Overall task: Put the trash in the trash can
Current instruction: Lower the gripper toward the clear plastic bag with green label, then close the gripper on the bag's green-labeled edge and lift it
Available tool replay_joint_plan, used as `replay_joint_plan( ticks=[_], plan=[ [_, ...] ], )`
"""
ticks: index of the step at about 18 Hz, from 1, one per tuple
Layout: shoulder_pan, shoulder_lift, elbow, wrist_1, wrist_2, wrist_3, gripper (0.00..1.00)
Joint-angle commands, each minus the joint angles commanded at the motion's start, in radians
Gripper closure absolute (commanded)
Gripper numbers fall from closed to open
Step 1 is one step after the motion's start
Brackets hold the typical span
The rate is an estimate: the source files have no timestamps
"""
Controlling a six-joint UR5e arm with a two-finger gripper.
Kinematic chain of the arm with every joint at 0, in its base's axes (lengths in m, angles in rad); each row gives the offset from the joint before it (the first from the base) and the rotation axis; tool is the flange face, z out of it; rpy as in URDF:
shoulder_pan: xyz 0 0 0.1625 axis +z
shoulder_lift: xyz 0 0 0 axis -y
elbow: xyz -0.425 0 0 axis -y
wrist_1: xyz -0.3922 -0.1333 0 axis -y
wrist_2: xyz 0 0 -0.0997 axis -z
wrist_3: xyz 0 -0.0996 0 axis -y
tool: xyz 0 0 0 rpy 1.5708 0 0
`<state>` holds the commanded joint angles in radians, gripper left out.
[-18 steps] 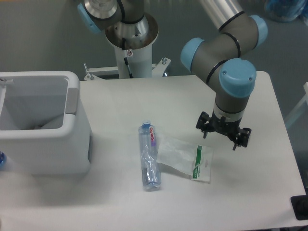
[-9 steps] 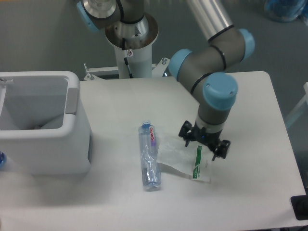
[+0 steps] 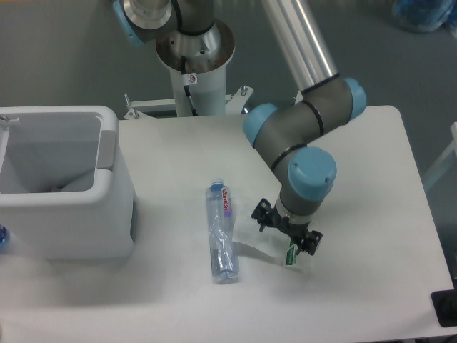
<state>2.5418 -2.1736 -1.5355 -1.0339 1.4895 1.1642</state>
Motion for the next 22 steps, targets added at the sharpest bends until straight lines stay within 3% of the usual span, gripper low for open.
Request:
replay_joint_plan(
  ticks=[11, 12, 14, 17, 18, 22],
  plan=[
    [0.006, -0.023, -0.006, -0.006, -0.023, 0.015, 0.00],
    [0.006, -0.022, -0.008, -0.014, -0.023, 0.015, 0.05],
    [0.006, -0.017, -0.006, -0.044, -0.023, 0.015, 0.29],
    [0.006, -0.009, -0.006, -0.054, -0.023, 0.002, 0.88],
    [0.002, -0.008, -0.006, -0.055, -0.023, -0.007, 1.00],
    [0.003, 0.006, -0.008, -0.057, -0.023, -0.024, 1.00]
  ],
)
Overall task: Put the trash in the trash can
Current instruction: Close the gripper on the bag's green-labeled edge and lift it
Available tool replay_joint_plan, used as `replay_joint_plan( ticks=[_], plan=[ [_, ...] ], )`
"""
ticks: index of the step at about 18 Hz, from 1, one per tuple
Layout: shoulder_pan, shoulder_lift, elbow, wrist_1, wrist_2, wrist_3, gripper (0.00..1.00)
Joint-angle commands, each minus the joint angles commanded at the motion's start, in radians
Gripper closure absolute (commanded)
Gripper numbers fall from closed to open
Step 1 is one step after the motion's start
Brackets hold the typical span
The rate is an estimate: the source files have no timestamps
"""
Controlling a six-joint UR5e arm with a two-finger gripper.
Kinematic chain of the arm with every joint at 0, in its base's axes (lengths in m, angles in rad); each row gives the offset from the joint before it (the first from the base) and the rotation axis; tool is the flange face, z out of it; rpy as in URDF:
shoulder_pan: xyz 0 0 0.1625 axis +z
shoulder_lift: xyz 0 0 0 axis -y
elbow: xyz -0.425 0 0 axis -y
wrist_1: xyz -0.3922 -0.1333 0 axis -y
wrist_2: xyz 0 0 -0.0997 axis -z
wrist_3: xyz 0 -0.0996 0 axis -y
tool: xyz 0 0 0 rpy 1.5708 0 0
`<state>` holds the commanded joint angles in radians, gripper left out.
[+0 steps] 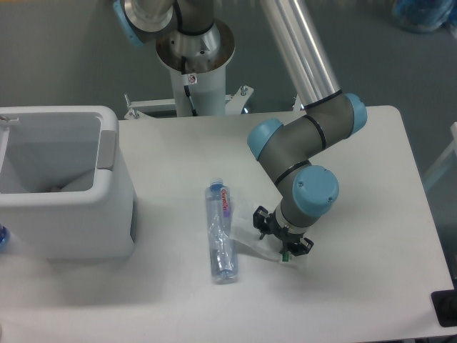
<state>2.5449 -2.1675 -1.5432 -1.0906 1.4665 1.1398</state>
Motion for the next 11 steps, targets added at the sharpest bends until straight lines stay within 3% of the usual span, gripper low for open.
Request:
replay_joint_plan(
  ticks=[11],
  plan=[
    [0.008, 0.034, 0.000, -0.003, 0.000, -0.023, 1.00]
  ],
)
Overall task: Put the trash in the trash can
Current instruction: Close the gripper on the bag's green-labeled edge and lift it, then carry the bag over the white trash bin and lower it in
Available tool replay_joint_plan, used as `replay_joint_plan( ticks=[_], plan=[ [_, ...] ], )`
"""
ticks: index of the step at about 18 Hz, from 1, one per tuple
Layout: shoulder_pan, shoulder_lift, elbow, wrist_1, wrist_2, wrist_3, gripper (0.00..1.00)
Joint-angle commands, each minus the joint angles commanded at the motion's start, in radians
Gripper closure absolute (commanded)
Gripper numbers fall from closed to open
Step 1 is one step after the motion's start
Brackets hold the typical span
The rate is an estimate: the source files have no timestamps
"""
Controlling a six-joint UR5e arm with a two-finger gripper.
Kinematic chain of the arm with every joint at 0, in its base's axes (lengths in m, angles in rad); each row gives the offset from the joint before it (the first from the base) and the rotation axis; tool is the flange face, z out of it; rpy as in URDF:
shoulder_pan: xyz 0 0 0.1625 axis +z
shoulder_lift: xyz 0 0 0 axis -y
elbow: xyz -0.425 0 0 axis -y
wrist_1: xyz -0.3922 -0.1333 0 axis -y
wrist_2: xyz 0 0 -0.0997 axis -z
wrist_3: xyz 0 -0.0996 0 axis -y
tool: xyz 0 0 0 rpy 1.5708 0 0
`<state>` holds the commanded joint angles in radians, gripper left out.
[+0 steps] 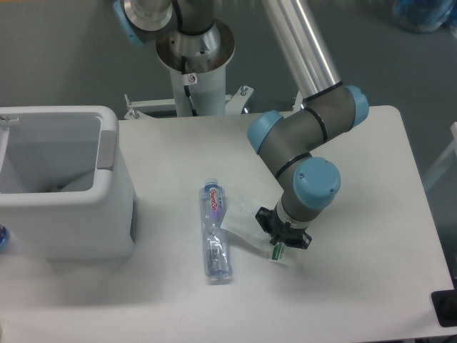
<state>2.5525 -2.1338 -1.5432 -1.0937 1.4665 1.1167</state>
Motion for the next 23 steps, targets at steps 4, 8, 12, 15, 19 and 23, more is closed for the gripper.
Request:
replay_joint_plan(
  ticks=[4, 8, 12, 15, 19, 23],
  plan=[
    [0.020, 0.070, 0.014, -0.020, -0.023, -0.002, 1.00],
    [0.034, 0.126, 0.046, -0.035, -0.031, -0.008, 1.00],
    [0.041, 0.170, 0.095, -0.130, -0.044, -0.009, 1.00],
    [0.035, 0.190, 0.149, -0.172, -0.083, -0.070, 1.00],
    [0.023, 0.232, 0.190, -0.235, -0.136, -0.118, 1.00],
    [0.011, 0.291, 0.192, -0.241, -0.189, -0.166, 1.00]
  ],
)
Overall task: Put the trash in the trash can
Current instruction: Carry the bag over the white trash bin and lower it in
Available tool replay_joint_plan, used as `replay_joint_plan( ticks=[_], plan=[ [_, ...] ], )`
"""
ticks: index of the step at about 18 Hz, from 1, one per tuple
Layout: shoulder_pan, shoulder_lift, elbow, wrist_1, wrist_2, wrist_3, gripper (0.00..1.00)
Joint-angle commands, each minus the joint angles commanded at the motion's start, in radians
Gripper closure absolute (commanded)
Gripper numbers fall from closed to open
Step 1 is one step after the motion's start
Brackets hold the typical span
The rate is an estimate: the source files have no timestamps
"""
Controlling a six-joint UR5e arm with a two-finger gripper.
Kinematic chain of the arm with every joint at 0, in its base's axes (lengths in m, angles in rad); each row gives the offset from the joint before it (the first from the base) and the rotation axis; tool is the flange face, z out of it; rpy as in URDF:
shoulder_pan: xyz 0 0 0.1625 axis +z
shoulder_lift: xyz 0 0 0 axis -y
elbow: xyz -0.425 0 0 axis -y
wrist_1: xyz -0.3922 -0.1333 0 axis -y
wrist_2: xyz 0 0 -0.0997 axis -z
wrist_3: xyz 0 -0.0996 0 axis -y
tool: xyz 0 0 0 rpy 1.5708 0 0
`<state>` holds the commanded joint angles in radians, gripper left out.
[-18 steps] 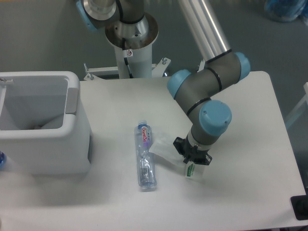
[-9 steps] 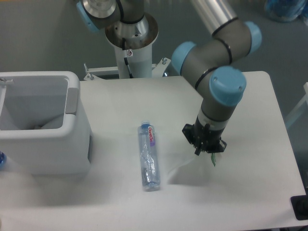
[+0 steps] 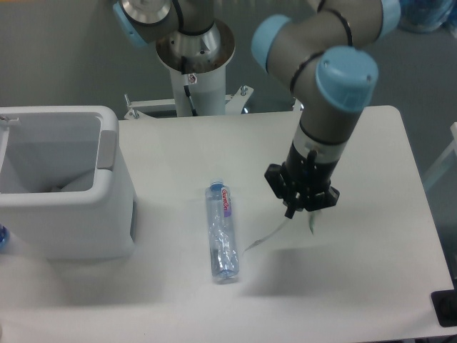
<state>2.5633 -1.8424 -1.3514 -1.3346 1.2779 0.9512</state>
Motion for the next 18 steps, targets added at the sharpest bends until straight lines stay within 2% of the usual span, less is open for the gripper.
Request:
replay_joint_plan(
  ticks=[7, 18],
  plan=[
    [-0.031, 0.081, 0.000, -0.002, -0.067, -0.081, 1.00],
    [-0.146, 0.239, -0.015, 0.000, -0.169, -0.223, 1.00]
  ],
)
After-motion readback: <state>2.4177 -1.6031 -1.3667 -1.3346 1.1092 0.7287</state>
